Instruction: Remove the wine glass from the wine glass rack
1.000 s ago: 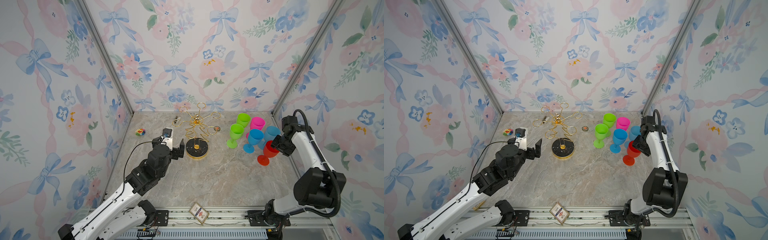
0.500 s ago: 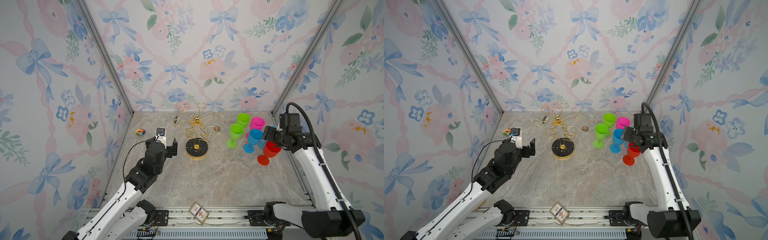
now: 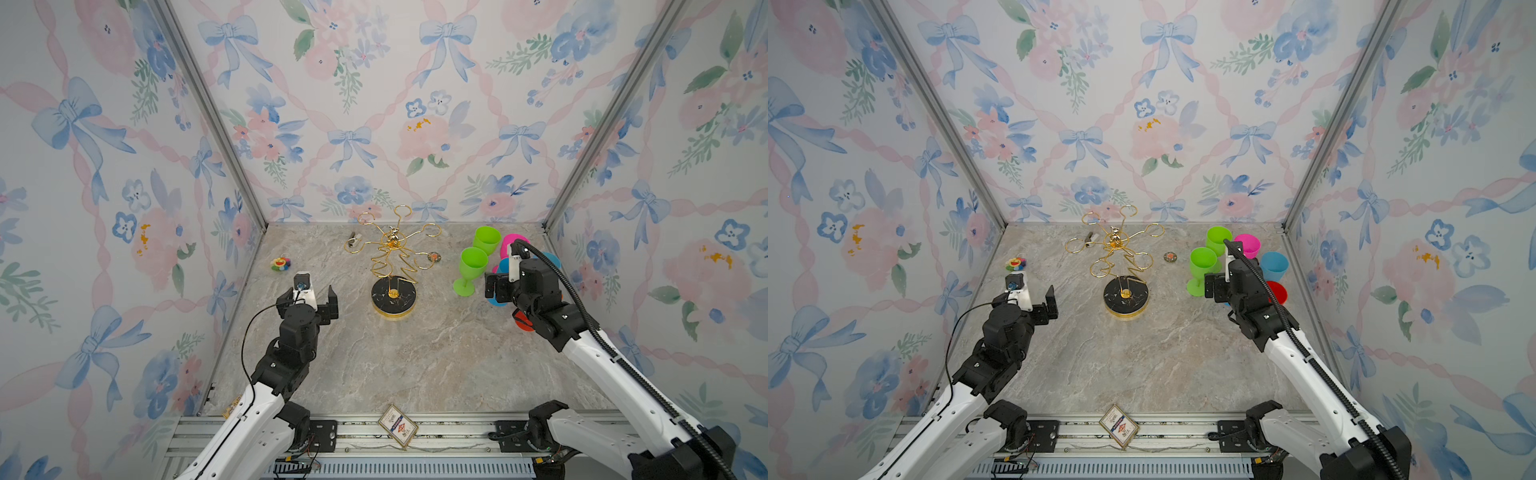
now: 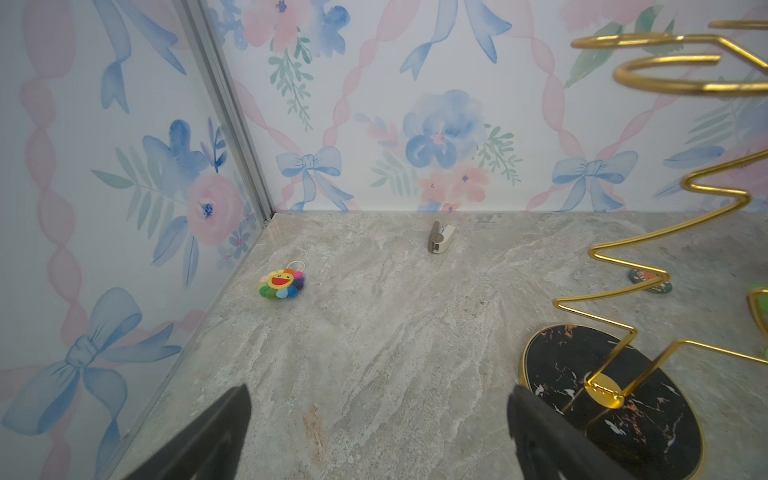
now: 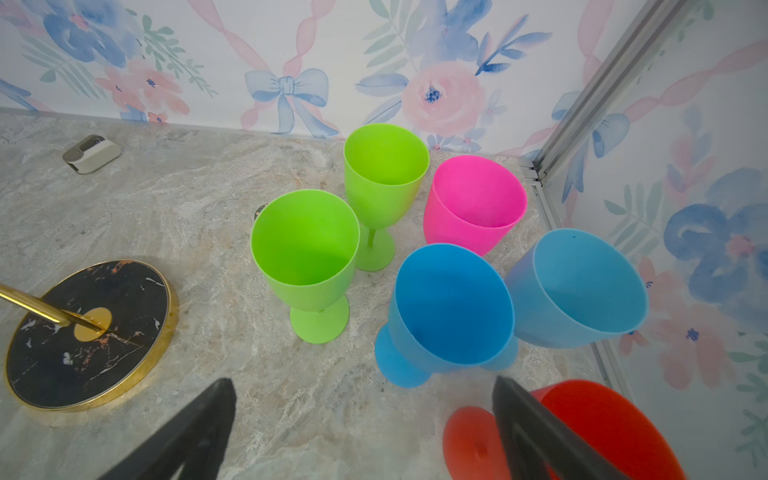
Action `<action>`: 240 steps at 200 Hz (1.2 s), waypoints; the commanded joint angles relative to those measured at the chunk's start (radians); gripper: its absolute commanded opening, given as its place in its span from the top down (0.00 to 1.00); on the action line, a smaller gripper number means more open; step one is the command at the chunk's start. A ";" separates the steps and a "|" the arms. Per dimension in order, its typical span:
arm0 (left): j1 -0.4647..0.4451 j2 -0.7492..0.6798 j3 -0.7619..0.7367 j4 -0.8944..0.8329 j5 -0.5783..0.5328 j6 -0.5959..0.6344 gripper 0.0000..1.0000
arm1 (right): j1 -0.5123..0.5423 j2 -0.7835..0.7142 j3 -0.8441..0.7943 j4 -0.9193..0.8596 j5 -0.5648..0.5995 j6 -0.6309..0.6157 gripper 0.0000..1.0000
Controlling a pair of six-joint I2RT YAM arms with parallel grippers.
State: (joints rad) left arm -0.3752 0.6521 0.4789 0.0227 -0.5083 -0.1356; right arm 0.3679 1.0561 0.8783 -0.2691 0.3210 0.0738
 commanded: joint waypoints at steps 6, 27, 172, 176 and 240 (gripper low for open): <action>0.028 0.003 -0.035 0.088 -0.028 -0.019 0.02 | 0.006 0.021 -0.093 0.260 0.065 -0.042 0.03; 0.029 0.008 -0.075 0.165 -0.075 -0.051 0.02 | 0.004 0.050 -0.164 0.383 0.083 -0.068 0.03; 0.083 0.380 -0.423 0.906 -0.137 0.053 0.02 | -0.116 0.100 -0.406 0.677 0.026 -0.059 0.03; 0.085 0.385 -0.424 0.914 -0.133 0.055 0.02 | -0.115 0.092 -0.411 0.680 0.017 -0.059 0.03; 0.103 0.406 -0.413 0.921 -0.105 0.051 0.02 | -0.073 0.077 -0.324 0.598 0.015 -0.118 0.03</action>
State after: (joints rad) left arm -0.2806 1.0576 0.0608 0.9119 -0.6308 -0.0971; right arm 0.2737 1.1423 0.4911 0.3725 0.3454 -0.0166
